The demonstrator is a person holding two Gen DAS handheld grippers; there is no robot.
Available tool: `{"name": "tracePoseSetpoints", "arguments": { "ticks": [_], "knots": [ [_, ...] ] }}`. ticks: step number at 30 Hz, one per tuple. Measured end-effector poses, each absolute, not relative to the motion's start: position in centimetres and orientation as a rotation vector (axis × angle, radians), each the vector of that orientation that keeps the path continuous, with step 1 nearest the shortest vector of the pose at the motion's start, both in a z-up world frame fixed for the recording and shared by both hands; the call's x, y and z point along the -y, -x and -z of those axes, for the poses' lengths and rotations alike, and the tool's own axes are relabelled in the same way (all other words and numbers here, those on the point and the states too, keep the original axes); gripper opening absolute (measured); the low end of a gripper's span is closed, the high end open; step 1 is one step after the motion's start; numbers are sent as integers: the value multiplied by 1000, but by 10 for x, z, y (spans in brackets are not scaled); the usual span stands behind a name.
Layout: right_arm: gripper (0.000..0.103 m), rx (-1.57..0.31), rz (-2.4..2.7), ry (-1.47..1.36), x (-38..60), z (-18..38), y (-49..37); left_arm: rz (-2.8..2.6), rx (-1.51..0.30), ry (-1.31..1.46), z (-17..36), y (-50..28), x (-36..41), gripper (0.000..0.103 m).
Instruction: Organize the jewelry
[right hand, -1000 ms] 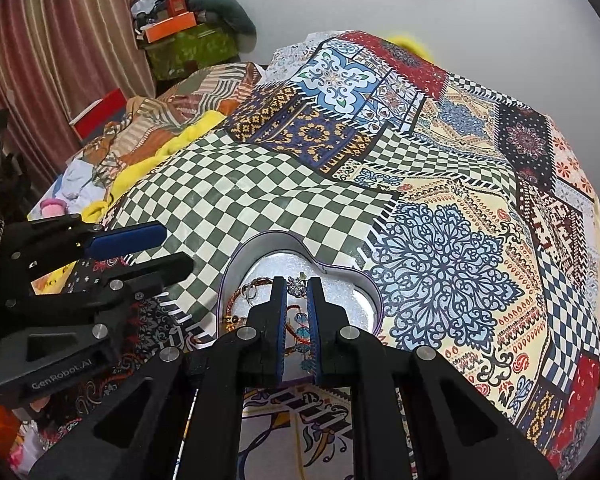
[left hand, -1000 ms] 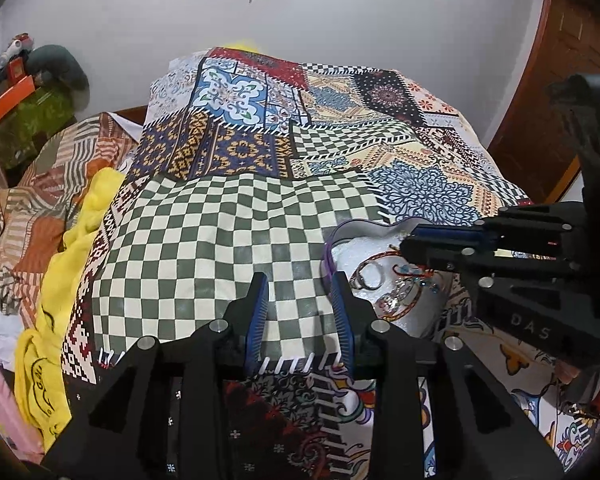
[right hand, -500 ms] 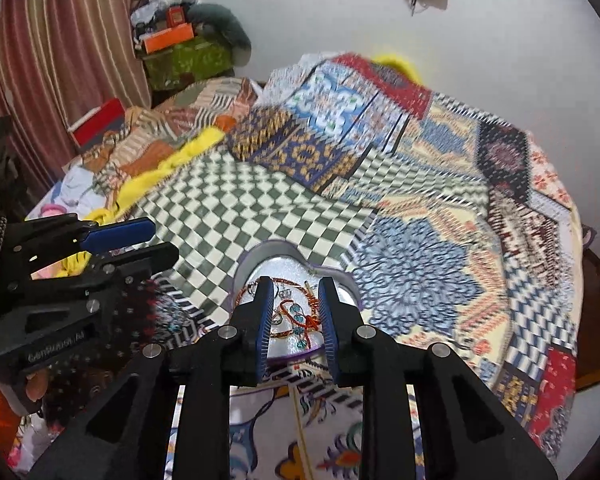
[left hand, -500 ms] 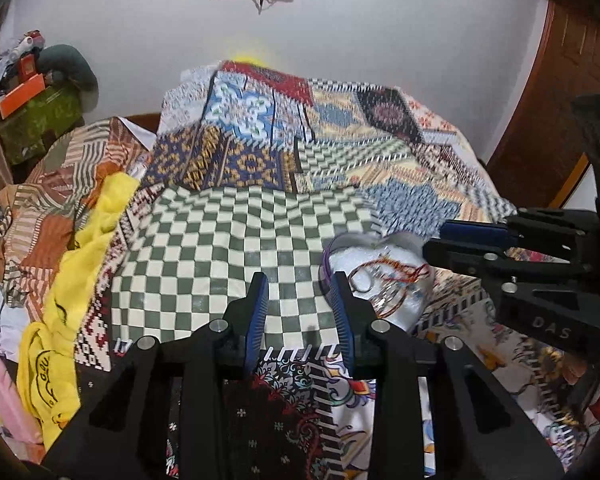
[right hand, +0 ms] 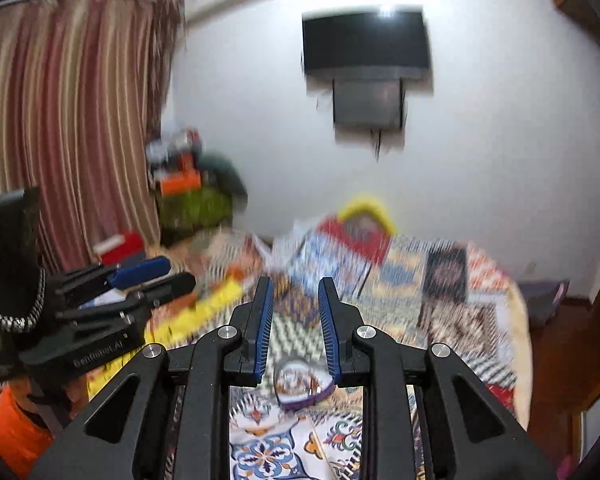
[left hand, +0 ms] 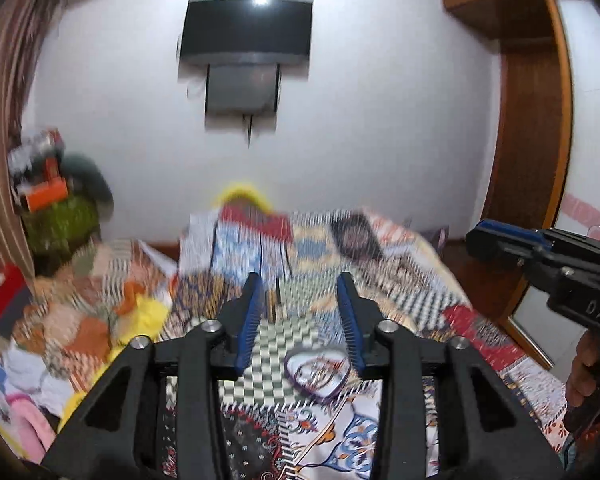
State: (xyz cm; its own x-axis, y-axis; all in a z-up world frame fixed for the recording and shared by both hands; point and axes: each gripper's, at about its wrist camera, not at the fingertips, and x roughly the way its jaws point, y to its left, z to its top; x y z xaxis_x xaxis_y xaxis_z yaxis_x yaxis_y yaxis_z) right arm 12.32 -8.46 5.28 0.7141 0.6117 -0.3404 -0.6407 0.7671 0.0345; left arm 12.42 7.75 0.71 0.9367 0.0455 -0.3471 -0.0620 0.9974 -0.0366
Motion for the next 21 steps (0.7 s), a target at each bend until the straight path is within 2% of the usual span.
{"name": "tracePoseSetpoints", "arguments": {
  "ticks": [4, 5, 7, 9, 10, 12, 13, 15, 21],
  "knots": [
    [23, -215, -680, 32, 105, -74, -77, -60, -222, 29, -33, -78, -58, 54],
    [28, -194, -674, 19, 108, -76, -68, -61, -200, 32, -36, -68, -55, 56],
    [45, -162, -648, 4, 113, -77, -57, -64, -172, 35, -40, -53, -51, 67],
    [71, -126, -599, -8, 116, -76, -45, -69, -138, 34, -41, -38, -47, 77],
    [75, -114, -575, -10, 117, -75, -41, -76, -123, 35, -41, -32, -45, 85],
    [86, -105, -538, -12, 116, -71, -39, -89, -105, 45, -39, -23, -44, 93],
    [89, -105, -520, -5, 114, -69, -37, -96, -99, 56, -38, -19, -45, 94],
    [102, -106, -496, 11, 112, -67, -35, -100, -101, 73, -37, -14, -47, 99],
    [103, -131, -478, 19, 108, -61, -35, -124, -112, 77, -32, -10, -47, 101]
  ]
}}
